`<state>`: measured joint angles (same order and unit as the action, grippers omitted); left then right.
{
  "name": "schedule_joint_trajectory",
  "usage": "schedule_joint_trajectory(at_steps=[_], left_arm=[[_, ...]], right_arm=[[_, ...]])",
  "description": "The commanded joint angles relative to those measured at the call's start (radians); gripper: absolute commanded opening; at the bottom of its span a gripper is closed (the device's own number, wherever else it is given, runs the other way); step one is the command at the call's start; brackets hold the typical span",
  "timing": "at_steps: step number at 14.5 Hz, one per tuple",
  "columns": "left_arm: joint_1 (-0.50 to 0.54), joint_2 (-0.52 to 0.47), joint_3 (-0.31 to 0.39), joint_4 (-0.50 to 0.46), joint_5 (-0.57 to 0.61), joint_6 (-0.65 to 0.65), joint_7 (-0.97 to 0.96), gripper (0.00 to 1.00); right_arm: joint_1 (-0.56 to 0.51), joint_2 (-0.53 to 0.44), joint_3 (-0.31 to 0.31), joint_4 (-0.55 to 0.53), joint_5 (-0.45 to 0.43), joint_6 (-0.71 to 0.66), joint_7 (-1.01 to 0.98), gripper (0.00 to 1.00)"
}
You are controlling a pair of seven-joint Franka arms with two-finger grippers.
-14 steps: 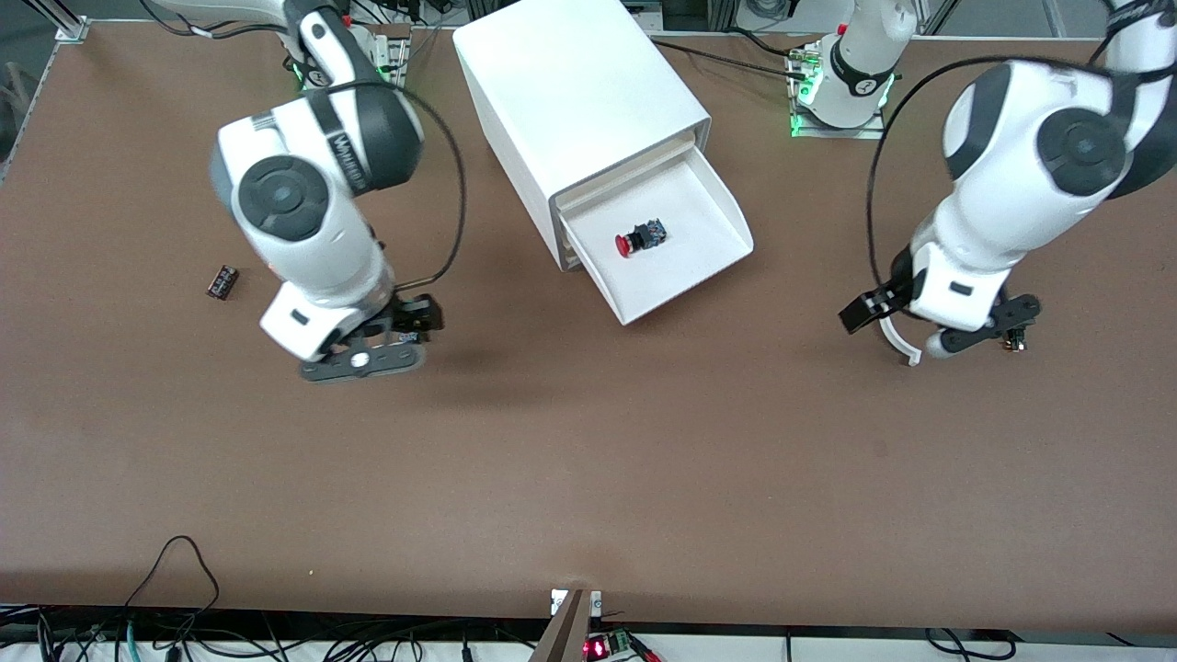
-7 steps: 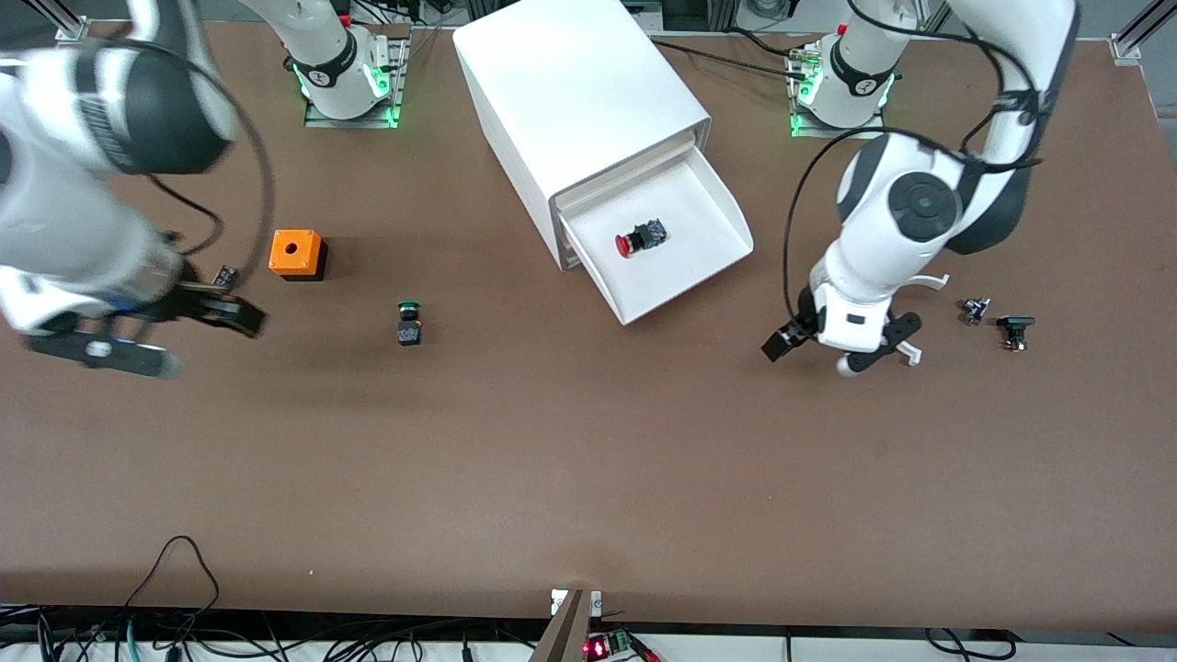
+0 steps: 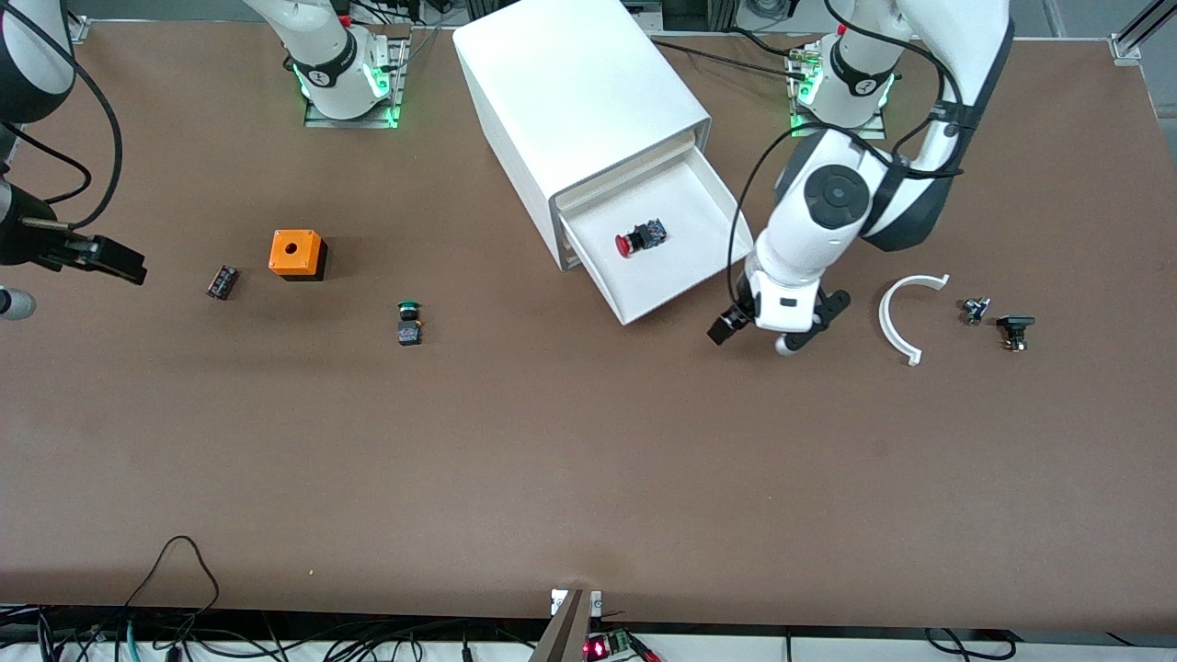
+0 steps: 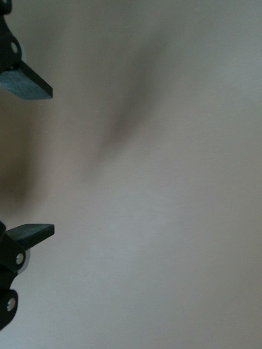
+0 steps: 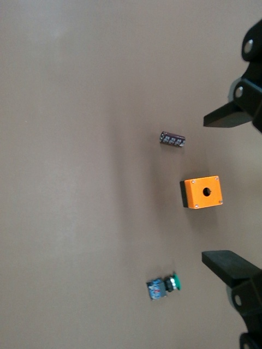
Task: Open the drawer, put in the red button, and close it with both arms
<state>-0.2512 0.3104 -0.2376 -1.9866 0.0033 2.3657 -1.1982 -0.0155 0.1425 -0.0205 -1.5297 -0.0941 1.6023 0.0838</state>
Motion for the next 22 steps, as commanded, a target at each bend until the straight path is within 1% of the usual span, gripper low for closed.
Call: schedule_joint_trajectory(at_steps=[1, 3, 5, 6, 10, 14, 18, 20, 22], left_arm=[[-0.003, -0.020, -0.009, -0.032, 0.023, 0.010, -0.026, 1.00], [-0.003, -0.014, -0.009, -0.034, 0.023, 0.020, -0.026, 1.00], [-0.003, -0.008, -0.009, -0.044, 0.023, 0.033, -0.026, 1.00], [-0.005, -0.008, -0.009, -0.047, 0.023, 0.035, -0.026, 1.00], [-0.023, -0.005, -0.020, -0.081, 0.023, 0.030, -0.023, 1.00], [-0.036, -0.004, -0.124, -0.098, 0.021, 0.026, -0.015, 1.00], [-0.042, -0.004, -0.201, -0.138, 0.021, 0.021, -0.014, 1.00], [-0.042, -0.005, -0.244, -0.139, 0.021, 0.021, -0.012, 1.00], [-0.042, -0.008, -0.270, -0.139, 0.021, 0.018, -0.014, 1.00]], right_arm=[[0.002, -0.076, -0.045, -0.111, 0.053, 0.044, -0.085, 1.00], [0.003, -0.136, -0.039, -0.180, 0.053, 0.082, -0.082, 1.00], [0.003, -0.199, -0.039, -0.271, 0.051, 0.146, -0.085, 1.00], [0.003, -0.213, -0.039, -0.288, 0.051, 0.157, -0.085, 1.00], [0.003, -0.219, -0.033, -0.287, 0.047, 0.142, -0.091, 1.00], [0.003, -0.221, -0.036, -0.287, 0.050, 0.140, -0.122, 1.00], [0.003, -0.204, -0.036, -0.268, 0.053, 0.145, -0.110, 1.00], [0.003, -0.205, -0.038, -0.270, 0.053, 0.140, -0.104, 1.00], [0.003, -0.204, -0.039, -0.270, 0.053, 0.139, -0.104, 1.00]])
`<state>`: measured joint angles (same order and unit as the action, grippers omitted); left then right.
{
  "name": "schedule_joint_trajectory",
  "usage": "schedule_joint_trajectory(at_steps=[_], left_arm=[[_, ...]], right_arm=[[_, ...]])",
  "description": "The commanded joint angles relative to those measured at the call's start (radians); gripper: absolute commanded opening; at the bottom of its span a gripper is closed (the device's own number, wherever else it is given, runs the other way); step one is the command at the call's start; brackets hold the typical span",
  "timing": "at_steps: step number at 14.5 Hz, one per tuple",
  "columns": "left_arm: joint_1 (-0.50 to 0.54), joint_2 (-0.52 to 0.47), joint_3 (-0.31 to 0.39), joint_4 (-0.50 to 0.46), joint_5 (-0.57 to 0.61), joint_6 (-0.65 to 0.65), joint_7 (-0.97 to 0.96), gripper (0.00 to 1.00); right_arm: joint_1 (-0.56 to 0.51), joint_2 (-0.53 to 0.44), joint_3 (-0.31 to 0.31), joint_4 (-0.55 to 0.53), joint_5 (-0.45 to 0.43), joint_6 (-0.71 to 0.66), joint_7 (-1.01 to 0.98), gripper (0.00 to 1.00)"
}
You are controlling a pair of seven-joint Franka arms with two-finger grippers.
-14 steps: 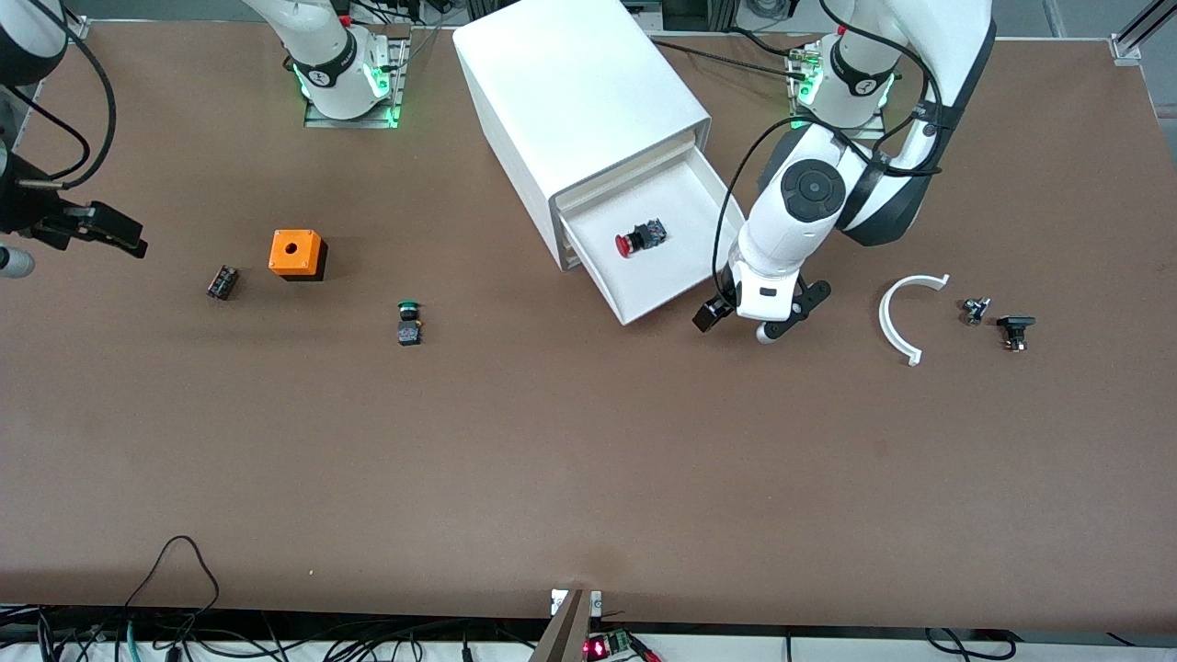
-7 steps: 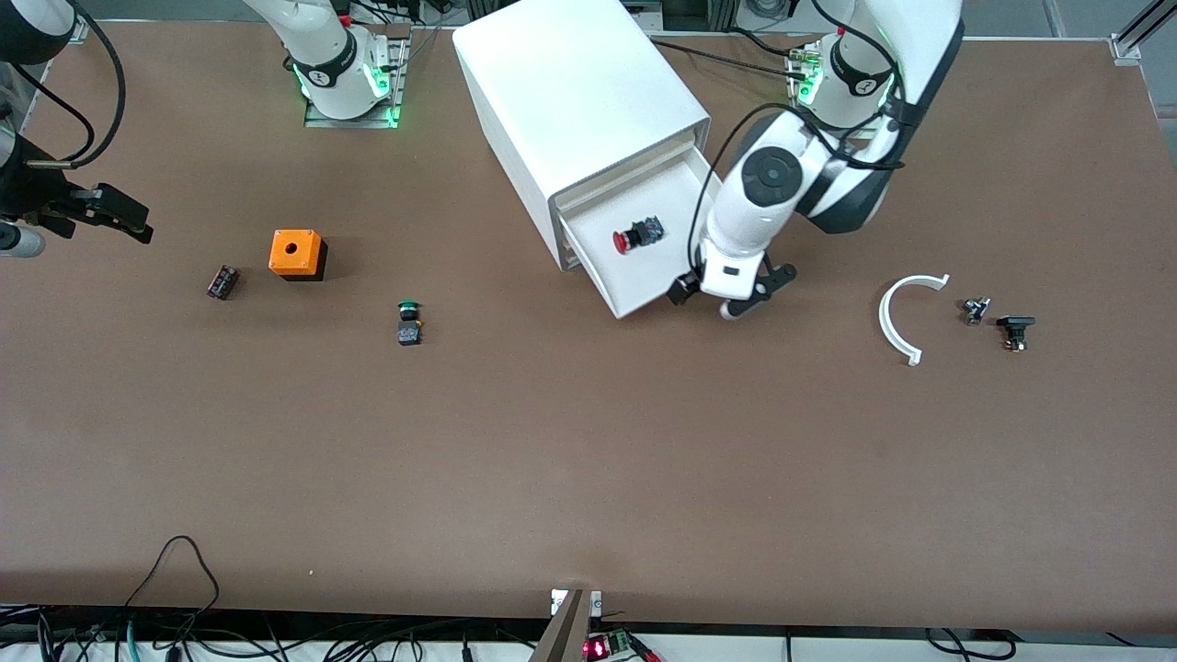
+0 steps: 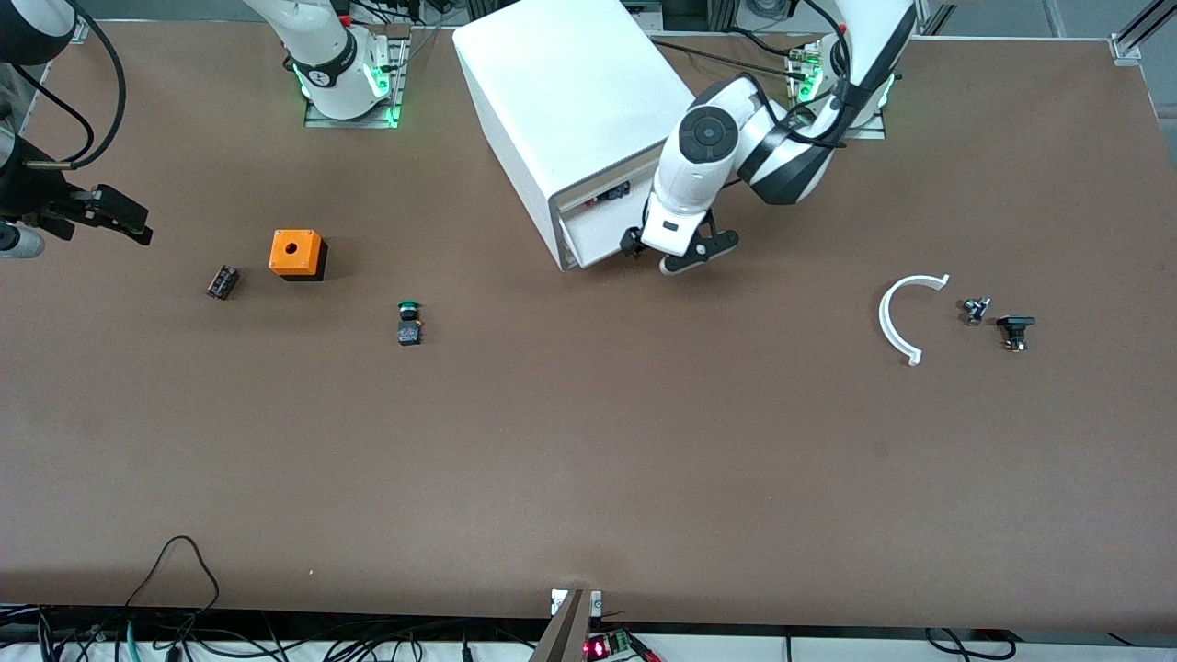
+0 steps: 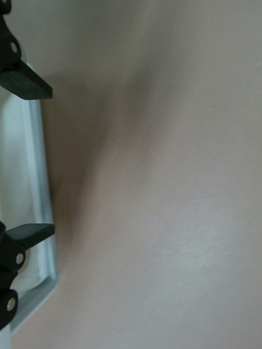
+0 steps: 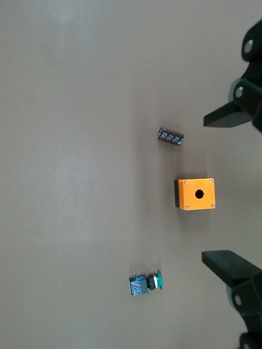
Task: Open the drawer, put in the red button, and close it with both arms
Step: 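Push the drawer shut with the left gripper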
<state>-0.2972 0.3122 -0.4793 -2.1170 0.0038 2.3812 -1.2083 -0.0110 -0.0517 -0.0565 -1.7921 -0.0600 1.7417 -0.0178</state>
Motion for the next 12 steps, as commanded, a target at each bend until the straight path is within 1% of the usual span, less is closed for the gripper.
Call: schedule_joint_trajectory(at_steps=[1, 4, 7, 12], left_arm=[[0.004, -0.010, -0.036, -0.009, 0.021, 0.001, -0.004, 1.00], [0.004, -0.010, -0.039, -0.009, 0.021, 0.001, -0.004, 1.00], [0.003, -0.010, -0.070, -0.009, 0.021, 0.001, -0.002, 1.00], [0.013, -0.015, -0.064, -0.008, 0.021, -0.007, -0.001, 1.00]], right_arm=[[-0.001, -0.008, -0.003, -0.004, 0.019, -0.001, -0.002, 1.00], [-0.001, 0.004, -0.003, 0.011, 0.019, -0.001, 0.019, 1.00], [-0.001, 0.012, -0.003, 0.036, 0.017, -0.001, 0.009, 1.00], [0.000, 0.012, -0.002, 0.042, 0.017, -0.005, 0.010, 1.00]])
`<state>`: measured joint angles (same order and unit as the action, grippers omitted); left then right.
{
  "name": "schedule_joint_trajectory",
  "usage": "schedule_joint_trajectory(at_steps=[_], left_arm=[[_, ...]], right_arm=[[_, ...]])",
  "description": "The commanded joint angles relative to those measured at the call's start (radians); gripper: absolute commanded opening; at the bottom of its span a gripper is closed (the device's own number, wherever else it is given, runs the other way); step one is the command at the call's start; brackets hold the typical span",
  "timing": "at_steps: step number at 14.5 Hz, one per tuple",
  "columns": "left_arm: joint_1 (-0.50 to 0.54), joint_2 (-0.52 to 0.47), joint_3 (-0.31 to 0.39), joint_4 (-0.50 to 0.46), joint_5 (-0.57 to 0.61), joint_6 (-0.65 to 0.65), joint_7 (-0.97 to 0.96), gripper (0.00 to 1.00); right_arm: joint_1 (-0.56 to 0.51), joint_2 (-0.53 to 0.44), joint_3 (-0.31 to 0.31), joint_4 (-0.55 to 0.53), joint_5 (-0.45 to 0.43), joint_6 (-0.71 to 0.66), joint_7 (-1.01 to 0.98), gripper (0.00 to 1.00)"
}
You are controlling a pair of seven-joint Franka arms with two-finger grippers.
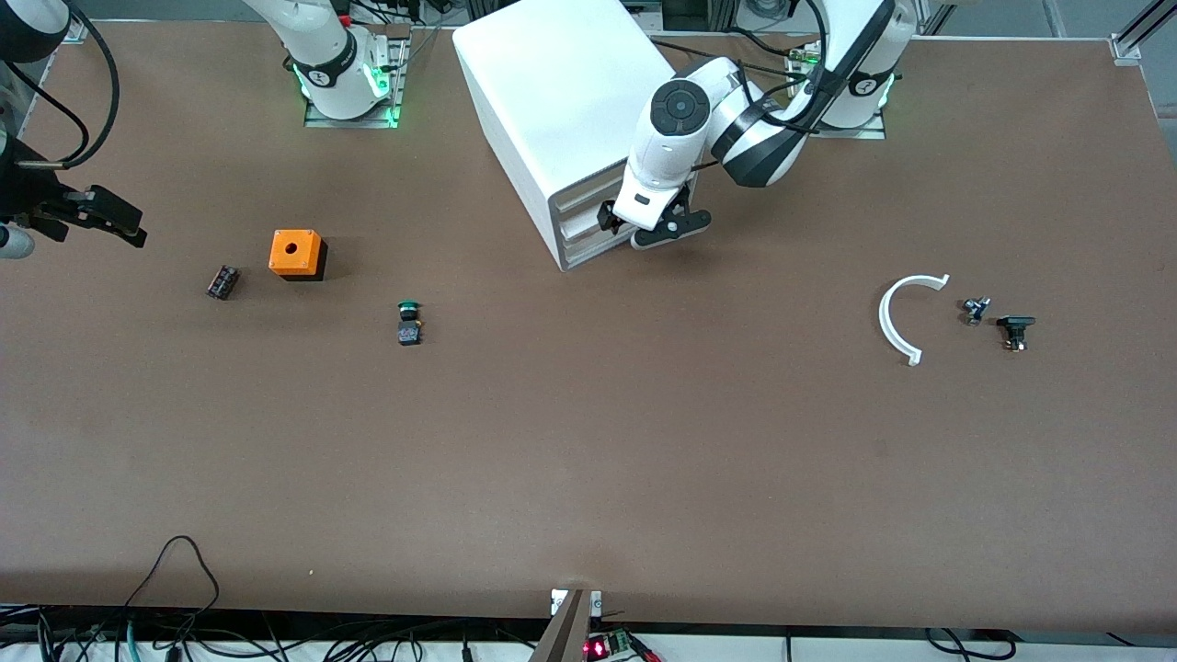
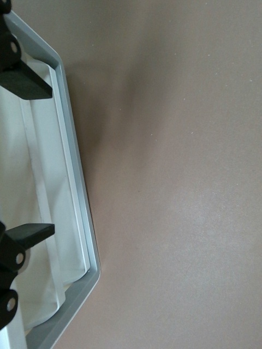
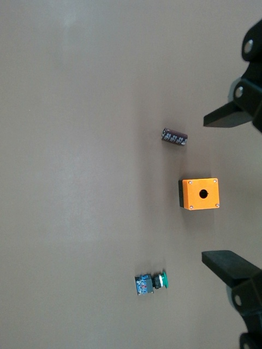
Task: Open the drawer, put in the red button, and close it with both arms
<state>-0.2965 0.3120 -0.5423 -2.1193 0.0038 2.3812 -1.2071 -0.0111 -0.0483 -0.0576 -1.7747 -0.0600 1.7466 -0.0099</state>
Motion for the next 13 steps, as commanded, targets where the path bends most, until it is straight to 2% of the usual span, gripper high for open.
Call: schedule_joint_trajectory(at_steps=[1, 3, 5, 8, 10, 13], left_arm=[[0.017, -0.036, 0.010, 0.002, 0.025, -0.011, -0.006, 1.00], [0.063, -0.105, 0.063, 0.019, 0.032, -0.065, -0.006, 1.00], [0.126, -0.131, 0.080, 0.062, 0.033, -0.074, -0.006, 1.00], [0.146, -0.172, 0.159, 0.130, 0.033, -0.077, -0.005, 1.00], [0.151, -0.205, 0.217, 0.201, 0.035, -0.198, 0.020, 1.00], [0.151, -0.221, 0.266, 0.327, 0.033, -0.435, 0.176, 1.00]], right_arm=[[0.000, 0.008, -0.001, 0.024, 0.017, -0.012, 0.004, 1.00], [0.000, 0.008, 0.001, 0.023, 0.017, -0.012, 0.007, 1.00], [0.000, 0.005, 0.002, 0.024, 0.014, -0.036, 0.008, 1.00], [0.003, 0.008, 0.001, 0.031, 0.014, -0.041, 0.005, 1.00], [0.002, 0.008, 0.001, 0.034, 0.017, -0.041, 0.002, 1.00], [0.002, 0.010, 0.001, 0.034, 0.017, -0.041, 0.002, 1.00]])
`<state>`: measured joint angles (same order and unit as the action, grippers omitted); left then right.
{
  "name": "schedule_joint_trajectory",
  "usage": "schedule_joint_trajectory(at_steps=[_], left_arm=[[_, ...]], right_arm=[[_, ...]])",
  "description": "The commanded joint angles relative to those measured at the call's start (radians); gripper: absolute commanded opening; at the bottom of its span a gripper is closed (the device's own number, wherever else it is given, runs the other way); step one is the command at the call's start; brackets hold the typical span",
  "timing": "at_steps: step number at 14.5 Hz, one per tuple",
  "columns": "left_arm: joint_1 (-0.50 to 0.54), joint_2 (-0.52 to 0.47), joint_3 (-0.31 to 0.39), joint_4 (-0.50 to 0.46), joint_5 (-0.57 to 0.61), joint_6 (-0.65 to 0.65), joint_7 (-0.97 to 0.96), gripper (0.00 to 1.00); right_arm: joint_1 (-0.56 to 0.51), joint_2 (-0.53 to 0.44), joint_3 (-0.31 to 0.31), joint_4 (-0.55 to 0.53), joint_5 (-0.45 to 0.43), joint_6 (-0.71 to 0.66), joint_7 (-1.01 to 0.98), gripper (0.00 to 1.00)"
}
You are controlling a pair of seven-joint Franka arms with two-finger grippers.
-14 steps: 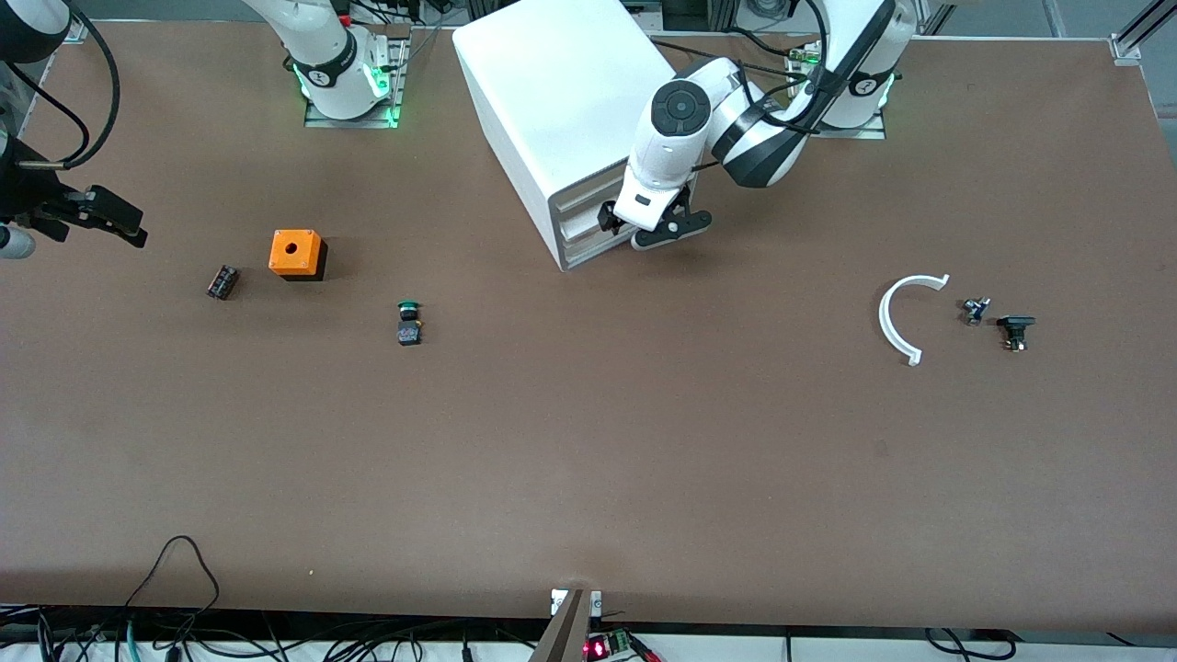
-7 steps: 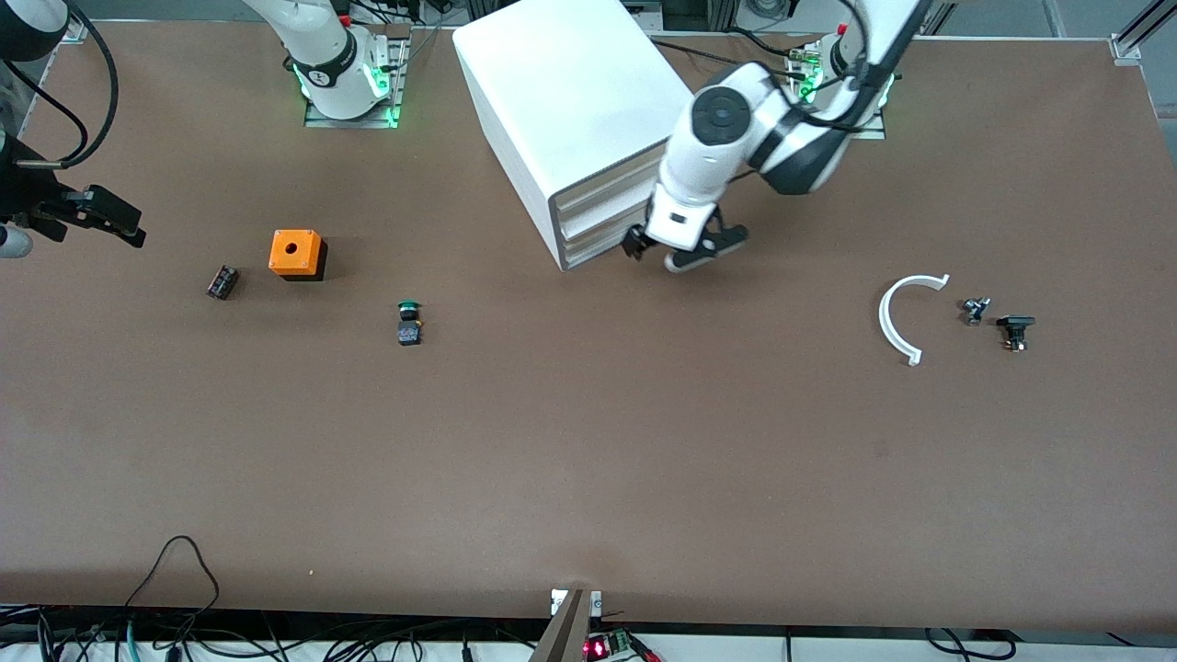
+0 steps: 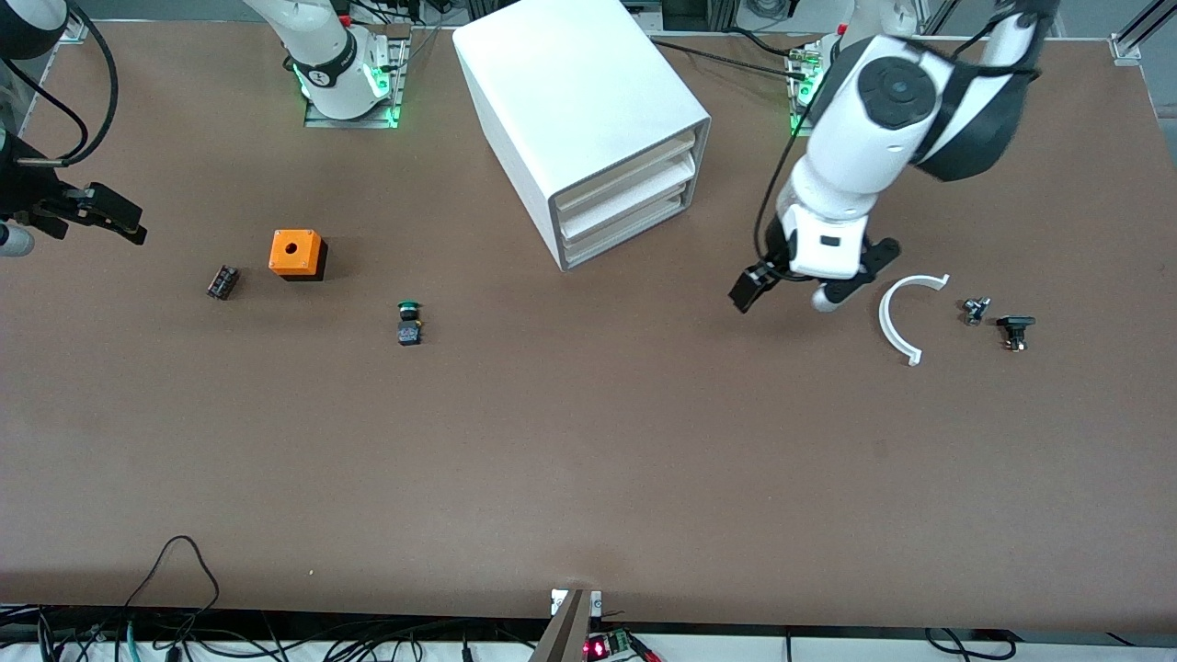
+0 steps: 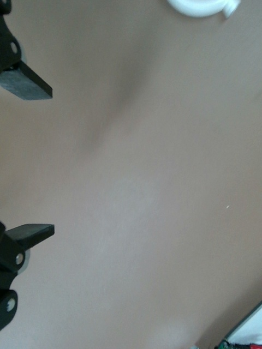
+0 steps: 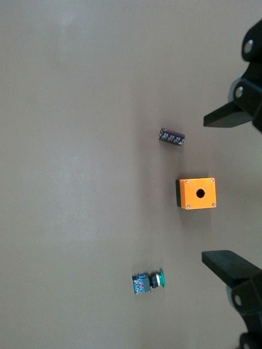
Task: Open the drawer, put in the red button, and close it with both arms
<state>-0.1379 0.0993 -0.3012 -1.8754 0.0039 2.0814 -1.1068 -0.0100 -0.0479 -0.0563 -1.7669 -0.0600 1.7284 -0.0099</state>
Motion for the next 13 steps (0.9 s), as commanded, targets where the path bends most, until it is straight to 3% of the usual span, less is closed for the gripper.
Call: schedule_joint_trajectory(at_steps=[1, 6, 13], left_arm=[[-0.008, -0.009, 0.046, 0.120, 0.033, -0.194, 0.111, 1.00], [-0.008, -0.078, 0.224, 0.167, 0.025, -0.309, 0.451, 1.00], [-0.008, -0.150, 0.390, 0.202, 0.031, -0.406, 0.746, 1.00]], right_arm=[[0.001, 0.010, 0.000, 0.026, 0.017, -0.024, 0.002, 1.00], [0.001, 0.010, 0.000, 0.027, 0.017, -0.023, -0.001, 1.00], [0.001, 0.010, 0.000, 0.027, 0.017, -0.024, -0.009, 1.00]])
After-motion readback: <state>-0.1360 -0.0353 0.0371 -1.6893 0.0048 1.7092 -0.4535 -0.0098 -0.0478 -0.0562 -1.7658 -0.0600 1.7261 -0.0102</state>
